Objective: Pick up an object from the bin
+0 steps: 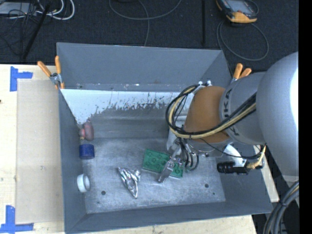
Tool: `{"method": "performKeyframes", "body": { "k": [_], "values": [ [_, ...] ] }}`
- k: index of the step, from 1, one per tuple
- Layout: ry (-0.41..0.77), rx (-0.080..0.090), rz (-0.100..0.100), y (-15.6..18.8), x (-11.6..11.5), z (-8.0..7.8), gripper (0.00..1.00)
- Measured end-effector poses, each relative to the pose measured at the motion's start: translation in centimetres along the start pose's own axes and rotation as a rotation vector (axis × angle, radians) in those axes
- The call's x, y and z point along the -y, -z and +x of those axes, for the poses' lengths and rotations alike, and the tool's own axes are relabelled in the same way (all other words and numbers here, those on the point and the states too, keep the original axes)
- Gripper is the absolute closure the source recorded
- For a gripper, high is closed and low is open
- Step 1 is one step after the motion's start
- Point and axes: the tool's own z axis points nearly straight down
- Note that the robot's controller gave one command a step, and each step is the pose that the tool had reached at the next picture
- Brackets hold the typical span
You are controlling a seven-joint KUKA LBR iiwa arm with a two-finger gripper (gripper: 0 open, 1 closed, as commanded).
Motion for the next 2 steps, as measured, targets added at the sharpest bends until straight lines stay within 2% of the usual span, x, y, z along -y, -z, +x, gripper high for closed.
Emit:
{"method": "performKeyframes", "body": {
  "k": [1,2],
  "values": [
    [0.002,0.0,-0.001,0.1,-0.1,0.0,1.0],
    [0.005,0.008,-0.004,12.1,-0.1,-0.2,1.0]
  ]
}}
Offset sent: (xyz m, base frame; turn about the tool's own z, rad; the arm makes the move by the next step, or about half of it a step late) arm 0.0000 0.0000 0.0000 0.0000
